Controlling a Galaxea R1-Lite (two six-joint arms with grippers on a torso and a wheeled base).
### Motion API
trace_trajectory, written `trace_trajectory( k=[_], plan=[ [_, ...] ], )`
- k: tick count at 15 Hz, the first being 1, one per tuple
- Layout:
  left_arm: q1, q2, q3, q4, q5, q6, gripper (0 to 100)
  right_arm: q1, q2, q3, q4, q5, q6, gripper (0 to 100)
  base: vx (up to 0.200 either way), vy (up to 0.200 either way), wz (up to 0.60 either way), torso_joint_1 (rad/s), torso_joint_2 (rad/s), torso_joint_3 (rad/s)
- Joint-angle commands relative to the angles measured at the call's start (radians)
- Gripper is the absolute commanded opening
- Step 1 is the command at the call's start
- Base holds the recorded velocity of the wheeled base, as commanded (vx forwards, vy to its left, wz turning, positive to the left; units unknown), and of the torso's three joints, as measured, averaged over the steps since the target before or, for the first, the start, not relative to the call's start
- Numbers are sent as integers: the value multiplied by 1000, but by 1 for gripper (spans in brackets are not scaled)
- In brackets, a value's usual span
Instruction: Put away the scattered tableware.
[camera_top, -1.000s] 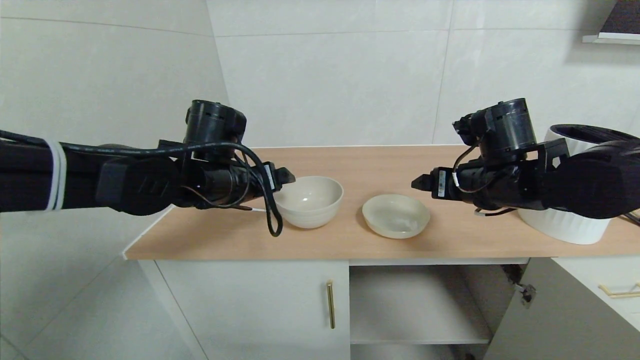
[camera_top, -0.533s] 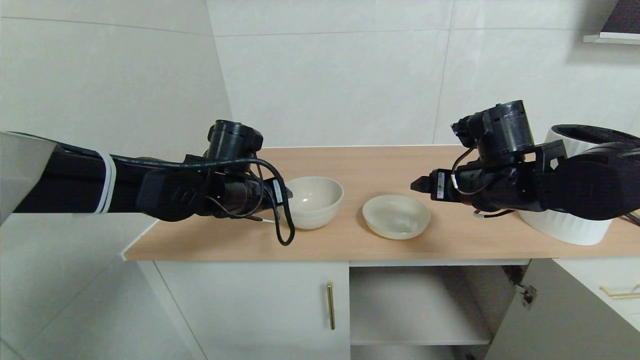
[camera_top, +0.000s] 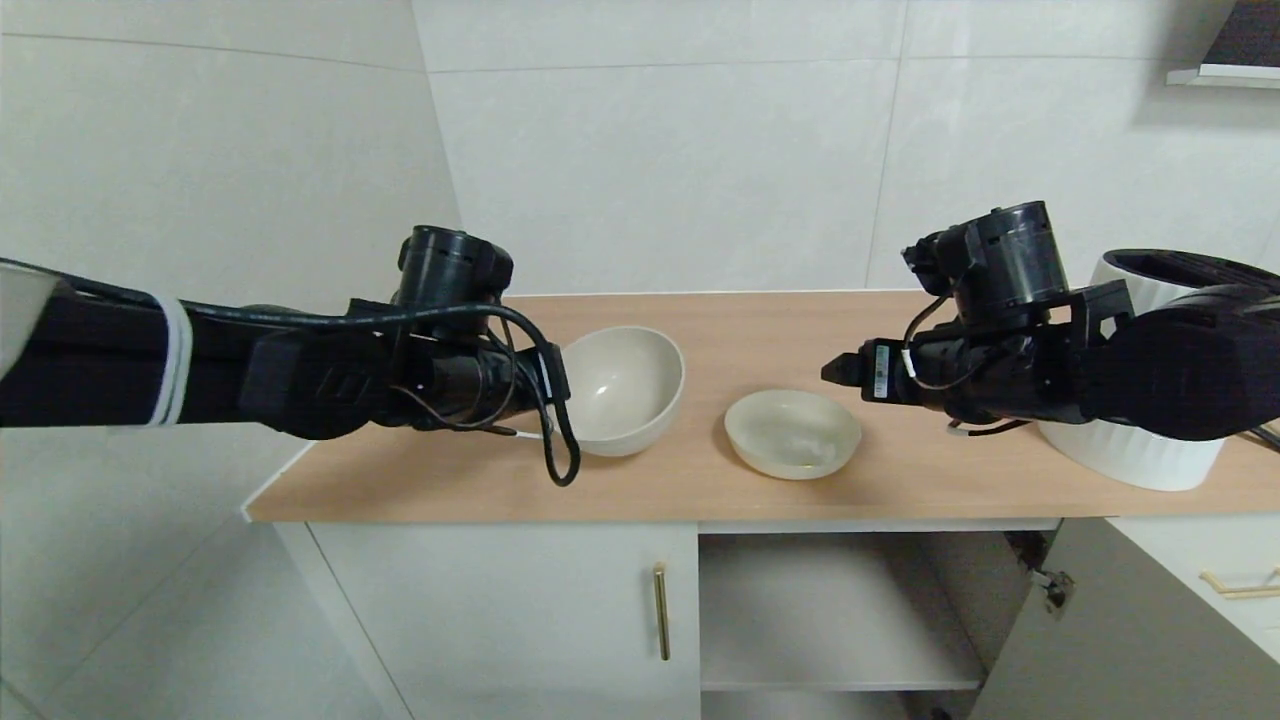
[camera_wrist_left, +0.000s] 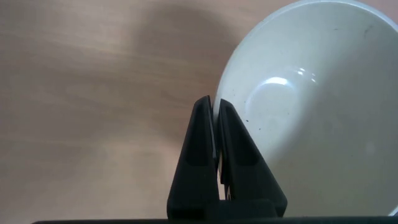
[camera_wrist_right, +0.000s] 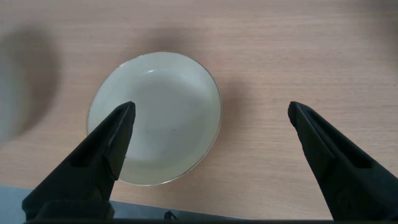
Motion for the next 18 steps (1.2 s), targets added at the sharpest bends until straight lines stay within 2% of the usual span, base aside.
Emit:
trace_trajectory(
  k=[1, 4, 12, 13, 18],
  plan=[
    [0, -125, 51, 0, -30, 2, 0, -2, 32, -5, 3, 0, -2, 100, 0, 0, 0, 0, 0, 0],
    [0, -182, 83, 0, -96, 2, 0, -13, 101, -6, 7, -18, -4, 100, 0, 0, 0, 0, 0, 0],
    [0, -188, 83, 0, -96, 0, 0, -29, 167, -28, 40, -23, -5, 100, 0, 0, 0, 0, 0, 0],
    [0, -188, 83, 0, -96, 0, 0, -29, 167, -29, 39, -21, -4, 0, 0, 0, 0, 0, 0, 0],
    [0, -197, 83, 0, -96, -3, 0, -29, 161, -35, 39, -15, -1, 0, 0, 0, 0, 0, 0, 0]
  ],
)
